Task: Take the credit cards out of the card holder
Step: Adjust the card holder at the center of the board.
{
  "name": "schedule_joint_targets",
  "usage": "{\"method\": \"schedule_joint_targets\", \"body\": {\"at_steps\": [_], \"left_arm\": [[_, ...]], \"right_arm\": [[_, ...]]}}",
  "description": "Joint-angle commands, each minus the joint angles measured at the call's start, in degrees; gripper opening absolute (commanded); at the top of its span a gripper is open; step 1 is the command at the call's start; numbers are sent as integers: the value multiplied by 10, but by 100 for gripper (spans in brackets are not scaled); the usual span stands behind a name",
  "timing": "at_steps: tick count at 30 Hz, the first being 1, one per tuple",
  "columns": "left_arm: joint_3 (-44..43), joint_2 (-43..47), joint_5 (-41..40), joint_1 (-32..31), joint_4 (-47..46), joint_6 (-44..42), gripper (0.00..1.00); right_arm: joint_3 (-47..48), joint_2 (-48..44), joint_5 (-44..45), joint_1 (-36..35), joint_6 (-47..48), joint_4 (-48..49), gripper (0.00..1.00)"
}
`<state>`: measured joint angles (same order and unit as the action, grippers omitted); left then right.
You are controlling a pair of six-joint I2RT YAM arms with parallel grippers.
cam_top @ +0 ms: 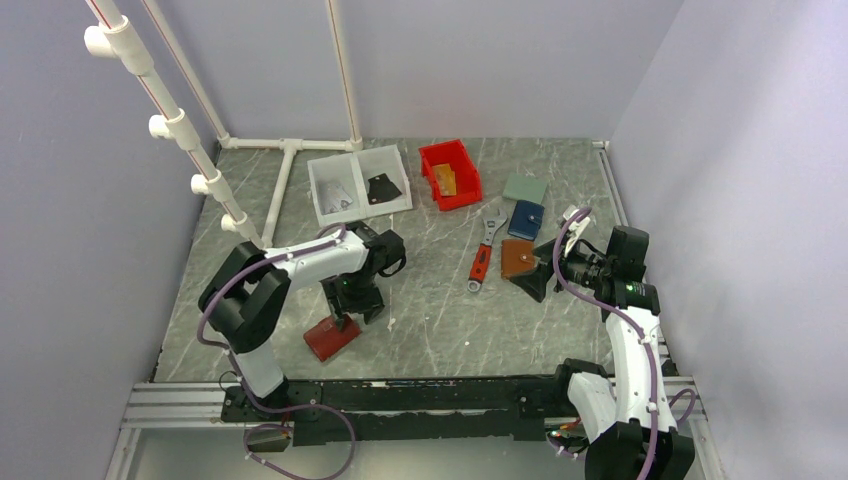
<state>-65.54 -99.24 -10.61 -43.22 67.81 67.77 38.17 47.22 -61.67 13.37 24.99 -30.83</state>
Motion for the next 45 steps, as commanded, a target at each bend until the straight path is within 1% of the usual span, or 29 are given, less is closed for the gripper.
{"method": "schedule_joint_targets", "body": {"at_steps": [1,5,8,12,13,15,19,20,23,25,28,33,35,37,40,43,45], "left_arm": [[-23,-20,-42,0,15,29,68],[-30,-45,-55,2,22,33,66],[-35,-52,-58,5,30,38,63],[-36,-46,-68,5,36,45,52],[-35,-43,-69,5,36,46,47],[-33,-37,-72,5,34,45,36],[-35,-25,-79,5,35,38,3],[-38,-20,-82,5,37,35,0],[-54,-9,-89,5,42,16,0],[-65,4,-87,5,37,-11,0],[-71,30,-55,5,-2,-72,0],[-30,123,59,-2,-171,-193,0],[-16,158,98,-1,-229,-221,0],[-16,175,143,-1,-264,-243,0],[-12,190,222,-2,-330,-258,0],[19,200,315,-1,-439,-248,0],[35,196,348,-2,-512,-233,0]], "right_arm": [[15,-8,-20,-3,18,-3,100],[16,-11,-19,-3,21,-5,100],[16,-12,-18,-3,23,-6,100],[16,-13,-18,-3,24,-7,100],[16,-13,-18,-3,24,-7,100],[15,-13,-17,-3,24,-7,100],[16,-13,-16,-3,25,-8,100],[16,-14,-15,-3,25,-8,100],[16,-14,-15,-3,26,-9,100],[16,-14,-15,-3,25,-9,100],[16,-15,-14,-2,26,-10,100],[17,-16,-14,-3,28,-12,100],[16,-15,-15,-3,29,-12,100],[17,-15,-15,-2,29,-12,100],[16,-15,-16,-3,29,-12,100],[17,-15,-16,-3,29,-12,100],[16,-15,-16,-2,30,-13,100]]}}
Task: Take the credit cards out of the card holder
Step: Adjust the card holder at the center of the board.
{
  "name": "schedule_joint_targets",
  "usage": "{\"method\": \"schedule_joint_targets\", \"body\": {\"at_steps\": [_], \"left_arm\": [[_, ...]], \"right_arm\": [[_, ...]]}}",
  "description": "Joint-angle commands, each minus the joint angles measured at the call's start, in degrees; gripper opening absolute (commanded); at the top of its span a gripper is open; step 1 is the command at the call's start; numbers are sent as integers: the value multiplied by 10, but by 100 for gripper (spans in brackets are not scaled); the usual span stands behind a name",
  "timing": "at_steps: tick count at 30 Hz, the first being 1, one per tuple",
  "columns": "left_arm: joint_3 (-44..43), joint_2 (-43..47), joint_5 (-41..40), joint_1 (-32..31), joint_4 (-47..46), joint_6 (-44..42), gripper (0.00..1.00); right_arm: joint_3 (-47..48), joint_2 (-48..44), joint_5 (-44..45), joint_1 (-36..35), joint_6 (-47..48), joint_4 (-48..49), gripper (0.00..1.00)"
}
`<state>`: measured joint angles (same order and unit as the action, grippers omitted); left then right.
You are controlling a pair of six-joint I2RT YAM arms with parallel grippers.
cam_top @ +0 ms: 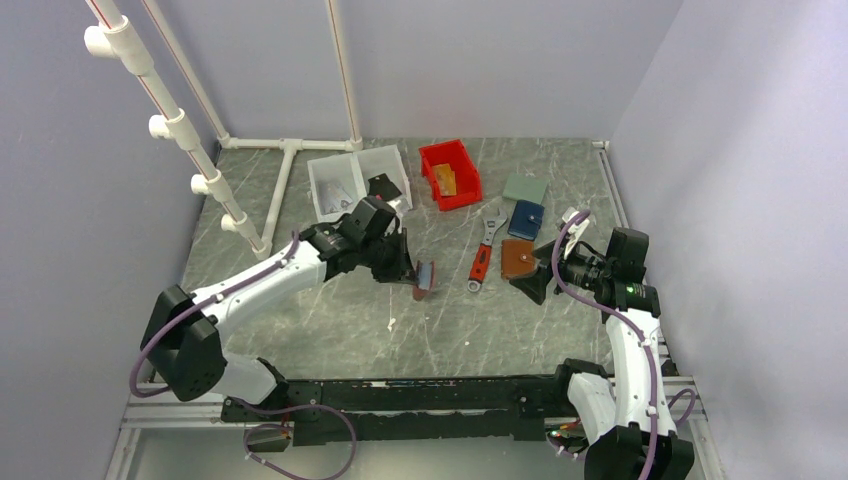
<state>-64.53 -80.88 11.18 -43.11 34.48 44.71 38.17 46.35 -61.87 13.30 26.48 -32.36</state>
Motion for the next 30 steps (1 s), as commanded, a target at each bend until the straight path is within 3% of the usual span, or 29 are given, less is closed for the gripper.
{"method": "schedule_joint_targets", "body": {"at_steps": [1,9,12,19,22,27,30], "left_arm": [[34,8,143,-2,-207,6,0],[129,-42,220,15,-432,98,0],[167,-42,214,34,-450,115,0],[226,-15,146,83,-307,100,2],[218,2,99,84,-211,71,12],[216,40,30,84,-101,47,40],[207,75,-9,84,-46,34,47]], "right_arm": [[16,-5,-13,-1,15,3,100],[17,-5,-13,-1,18,0,100],[17,-4,-14,-1,18,0,100],[16,-3,-14,-1,19,0,100],[16,-3,-13,-1,19,0,100],[17,-1,-11,0,20,0,100],[16,-1,-10,0,23,-2,100]]}}
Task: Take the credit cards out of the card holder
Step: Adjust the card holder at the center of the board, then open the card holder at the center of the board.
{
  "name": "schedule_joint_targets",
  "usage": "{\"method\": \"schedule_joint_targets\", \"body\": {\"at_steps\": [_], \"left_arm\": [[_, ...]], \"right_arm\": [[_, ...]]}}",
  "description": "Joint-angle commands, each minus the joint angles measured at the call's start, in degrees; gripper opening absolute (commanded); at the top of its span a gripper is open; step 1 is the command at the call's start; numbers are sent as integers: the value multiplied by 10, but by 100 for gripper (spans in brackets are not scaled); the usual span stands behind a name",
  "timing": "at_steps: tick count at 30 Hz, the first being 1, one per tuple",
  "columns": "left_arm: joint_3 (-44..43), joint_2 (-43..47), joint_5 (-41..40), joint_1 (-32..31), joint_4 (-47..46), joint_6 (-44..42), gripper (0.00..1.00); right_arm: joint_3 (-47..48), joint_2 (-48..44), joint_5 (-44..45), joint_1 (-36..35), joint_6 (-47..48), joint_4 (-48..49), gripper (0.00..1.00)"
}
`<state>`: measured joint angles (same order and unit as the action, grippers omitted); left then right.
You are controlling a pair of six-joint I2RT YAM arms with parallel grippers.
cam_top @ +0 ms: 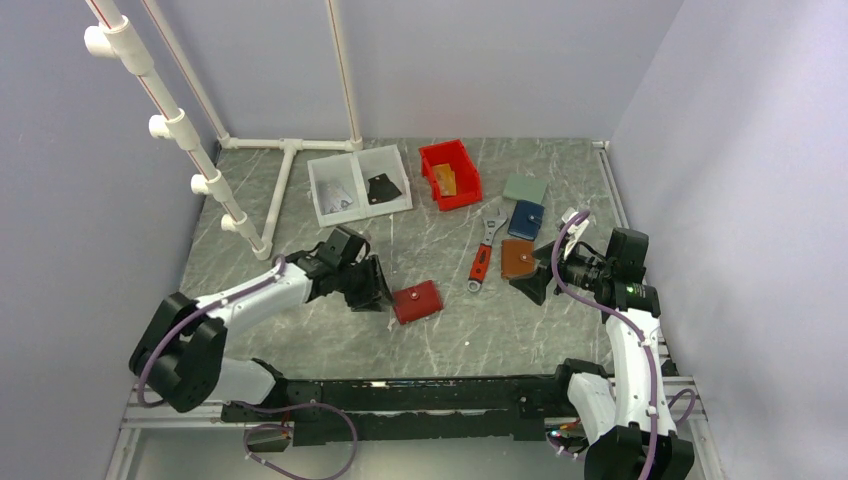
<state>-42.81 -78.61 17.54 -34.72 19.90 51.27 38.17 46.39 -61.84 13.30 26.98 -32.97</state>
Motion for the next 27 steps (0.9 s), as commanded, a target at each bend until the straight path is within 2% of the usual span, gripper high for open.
{"method": "schedule_joint_targets", "body": {"at_steps": [1,5,8,12,16,19,20,24,27], "left_arm": [[-14,69,-86,0,117,-36,51],[-25,142,-115,0,141,-52,69],[-22,184,-97,2,115,-65,85],[-27,203,-71,6,82,-101,88],[-67,198,-125,7,125,-152,88],[-81,205,-154,8,132,-179,99],[-85,205,-158,9,136,-183,99],[-104,186,-111,11,151,-212,99],[-111,167,-81,11,159,-227,99]], "right_arm": [[18,-1,-10,0,18,4,100],[20,-1,-13,0,27,-3,100],[24,3,-21,-1,40,-15,100],[32,10,-47,0,81,-48,100],[30,7,-69,3,121,-70,100],[34,8,-57,3,171,-93,100],[37,10,-52,3,187,-104,100],[60,28,-72,3,275,-181,100],[70,47,-96,3,307,-208,100]]}}
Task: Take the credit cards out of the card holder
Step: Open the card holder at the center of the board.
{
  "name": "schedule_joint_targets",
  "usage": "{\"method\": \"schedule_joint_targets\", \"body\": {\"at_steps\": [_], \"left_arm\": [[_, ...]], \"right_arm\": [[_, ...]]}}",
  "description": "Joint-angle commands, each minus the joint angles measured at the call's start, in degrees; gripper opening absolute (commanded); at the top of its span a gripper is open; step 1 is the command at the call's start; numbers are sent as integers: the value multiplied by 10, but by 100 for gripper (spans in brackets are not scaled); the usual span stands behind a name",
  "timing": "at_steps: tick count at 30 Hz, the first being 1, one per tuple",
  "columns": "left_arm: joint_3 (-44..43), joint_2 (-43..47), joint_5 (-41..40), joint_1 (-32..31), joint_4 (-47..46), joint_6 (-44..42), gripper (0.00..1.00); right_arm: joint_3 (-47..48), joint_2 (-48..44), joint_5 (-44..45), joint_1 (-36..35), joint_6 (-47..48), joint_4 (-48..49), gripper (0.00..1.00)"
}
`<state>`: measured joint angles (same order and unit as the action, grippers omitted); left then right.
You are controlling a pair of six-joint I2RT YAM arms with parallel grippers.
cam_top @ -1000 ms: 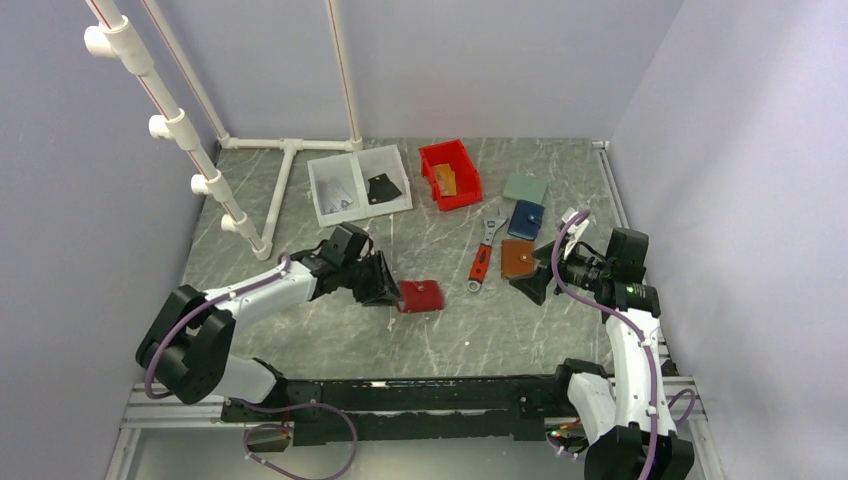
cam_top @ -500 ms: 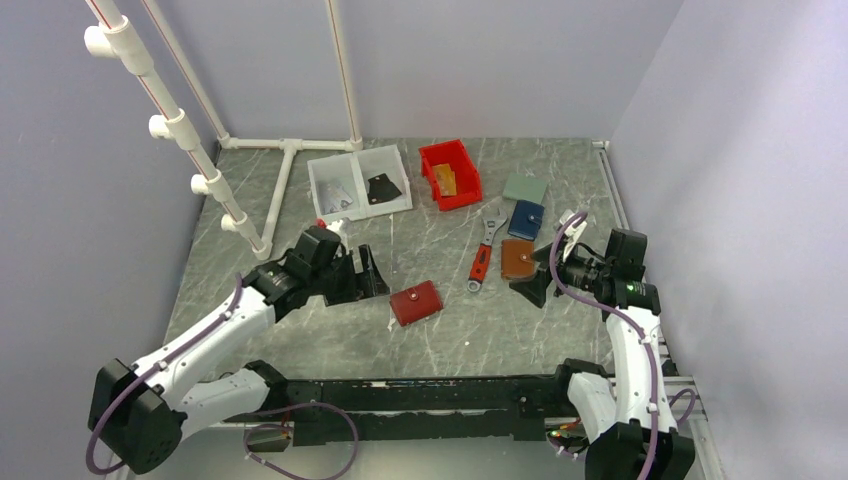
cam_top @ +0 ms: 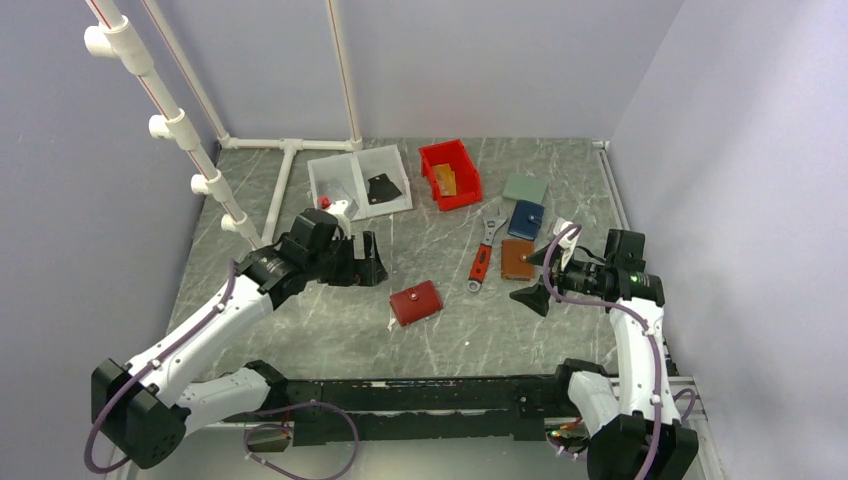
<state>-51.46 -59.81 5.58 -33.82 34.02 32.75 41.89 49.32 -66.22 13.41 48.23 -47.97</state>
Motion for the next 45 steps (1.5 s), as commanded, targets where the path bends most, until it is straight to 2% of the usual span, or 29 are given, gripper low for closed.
{"method": "schedule_joint_targets", "body": {"at_steps": [1,6,10,18,27,30,34,38,45], "left_arm": [[-30,-27,45,2,22,-47,99],[-52,-64,73,-2,47,-74,92],[-77,-109,37,-31,68,-94,92],[-154,-243,-2,-96,91,-127,91],[-193,-345,47,-103,43,-165,71],[-203,-366,30,-112,39,-176,67],[-218,-386,3,-125,39,-183,54],[-234,-403,-43,-148,41,-178,54],[-252,-436,-114,-173,48,-170,47]], "right_arm": [[35,21,-49,2,99,-60,100],[38,34,-36,2,84,-48,100],[8,24,-55,8,76,-33,100],[-10,7,-41,15,77,-32,100],[-20,7,-32,17,79,-25,100],[-21,8,-30,17,77,-22,100],[-22,9,-28,17,72,-17,100],[-23,9,-28,17,72,-16,100],[-24,8,-27,17,71,-15,100]]}}
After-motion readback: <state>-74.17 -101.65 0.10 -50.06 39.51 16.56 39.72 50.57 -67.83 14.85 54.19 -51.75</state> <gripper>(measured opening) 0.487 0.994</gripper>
